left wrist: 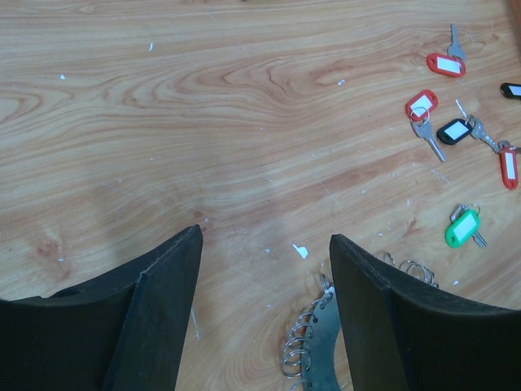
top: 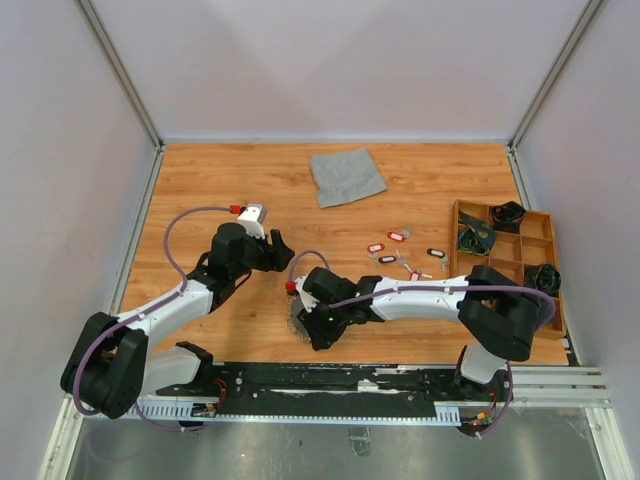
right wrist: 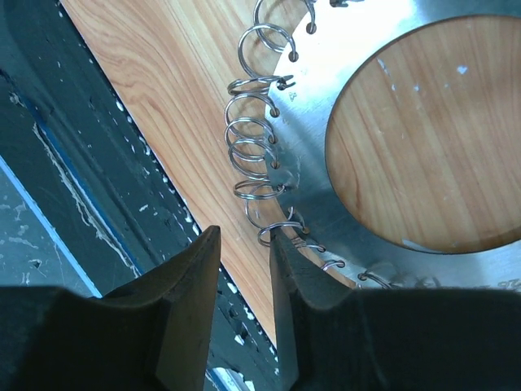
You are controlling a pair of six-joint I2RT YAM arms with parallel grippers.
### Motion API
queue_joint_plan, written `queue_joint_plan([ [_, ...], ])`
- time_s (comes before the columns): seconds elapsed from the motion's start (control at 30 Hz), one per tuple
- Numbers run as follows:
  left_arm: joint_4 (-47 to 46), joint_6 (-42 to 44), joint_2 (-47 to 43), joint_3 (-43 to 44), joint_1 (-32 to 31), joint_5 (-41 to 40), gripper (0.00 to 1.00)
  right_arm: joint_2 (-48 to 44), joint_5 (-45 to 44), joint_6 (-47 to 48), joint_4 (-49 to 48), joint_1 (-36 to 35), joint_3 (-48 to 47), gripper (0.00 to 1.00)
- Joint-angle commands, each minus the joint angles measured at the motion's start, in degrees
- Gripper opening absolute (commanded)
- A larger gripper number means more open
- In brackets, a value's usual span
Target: Put the keys on the keyring
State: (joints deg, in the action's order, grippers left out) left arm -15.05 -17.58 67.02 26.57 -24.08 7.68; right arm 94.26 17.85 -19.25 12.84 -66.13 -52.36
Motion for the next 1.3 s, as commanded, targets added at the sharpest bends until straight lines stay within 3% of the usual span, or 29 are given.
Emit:
queue_joint_plan([
  [0.0,-1.97,1.06,0.23,0.76,0.43,0.49,0.69,1.5,0.47,-0.38,-1.33,-0.75,-1.72,0.33],
  [0.53,-2.07,1.14,-0.12,0.67,0.43,0.67,0.69,2.04,-7.47,-1.85,3.77,-0.76,-3.37,0.31],
  [0.93,-1.98,1.15,-0.74,0.5,0.36,0.84,0.69,3.19,-8.14,-2.09,4.52,-1.7,-4.19,0.26],
  [1.27,-2.05,1.15,-1.08,0.25,0.43,0.83,0.69,2.79,-10.28,-1.79,5.94,-2.03,-4.64,0.09],
])
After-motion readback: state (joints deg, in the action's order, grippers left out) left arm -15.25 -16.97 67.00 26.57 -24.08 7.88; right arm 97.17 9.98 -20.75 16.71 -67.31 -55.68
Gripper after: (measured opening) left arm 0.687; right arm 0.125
